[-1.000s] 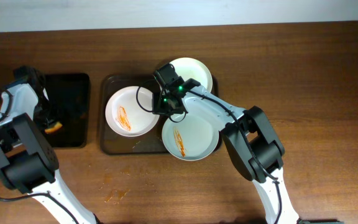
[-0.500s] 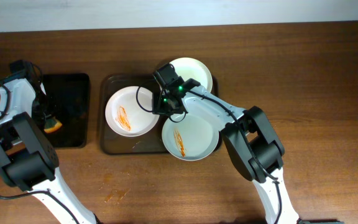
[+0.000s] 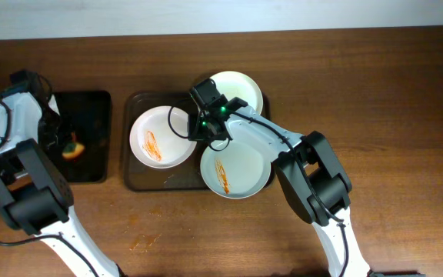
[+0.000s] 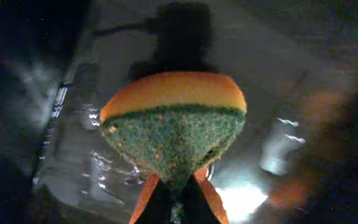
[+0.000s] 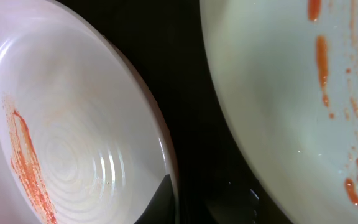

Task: Clean dirty plates on tray and stack at the side
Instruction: 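Grasp the orange-green sponge from the black tray with the left gripper, then scrub the pinkish plate with the sponge while the right gripper holds it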

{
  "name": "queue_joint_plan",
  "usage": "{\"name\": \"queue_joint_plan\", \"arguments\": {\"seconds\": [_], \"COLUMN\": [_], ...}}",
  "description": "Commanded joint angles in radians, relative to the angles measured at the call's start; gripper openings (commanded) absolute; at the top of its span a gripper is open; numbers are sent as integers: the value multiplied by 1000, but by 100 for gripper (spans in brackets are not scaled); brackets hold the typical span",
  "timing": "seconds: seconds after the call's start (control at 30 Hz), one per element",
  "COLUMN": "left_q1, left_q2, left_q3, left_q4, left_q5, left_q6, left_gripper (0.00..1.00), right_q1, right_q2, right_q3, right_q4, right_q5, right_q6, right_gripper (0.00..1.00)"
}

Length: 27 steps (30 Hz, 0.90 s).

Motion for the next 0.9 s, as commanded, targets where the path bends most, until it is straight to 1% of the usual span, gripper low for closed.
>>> {"name": "queue_joint_plan", "arguments": {"seconds": [0.0,0.07,0.13,0.27,0.3,0.4,0.47,0.57,0.6,0.67,0.73,0.83,0.87], "left_q1": [-56,-103,-160,-264,-298,-345,-366,-375,-381,-393,-411,-450,-462], "left_q2": [-47,-67,-68,-68,-68,-68,-68,-68,-68,-68,-68,-69,-69], "left_q3": [98,102,101,101,94,35,-64,-135,-172,-229,-272,-278,-278], "left_q4": [-75,-111,-139,-142,-143,-127,-52,25,73,131,151,73,40], "left_q5": [162,218,278,349,346,345,345,343,290,211,204,287,384], "left_q6": [85,117,117,128,128,113,58,24,-30,-76,-92,-88,-19], "left_gripper": [1,1,1,1,1,1,1,1,1,1,1,1,1], "right_q1": [11,11,11,11,11,11,11,11,11,11,11,11,11], "right_q2": [19,19,19,19,19,19,19,19,19,19,19,19,19], "right_q3": [4,4,4,4,4,4,4,4,4,4,4,4,4], "right_q4": [4,4,4,5,5,5,5,7,8,9,9,12,12], "right_q5": [25,25,25,24,24,24,24,20,20,20,20,20,20], "right_q6": [12,12,11,11,11,11,11,11,11,11,11,11,11], "right_gripper": [4,4,4,4,4,4,4,4,4,4,4,4,4]}}
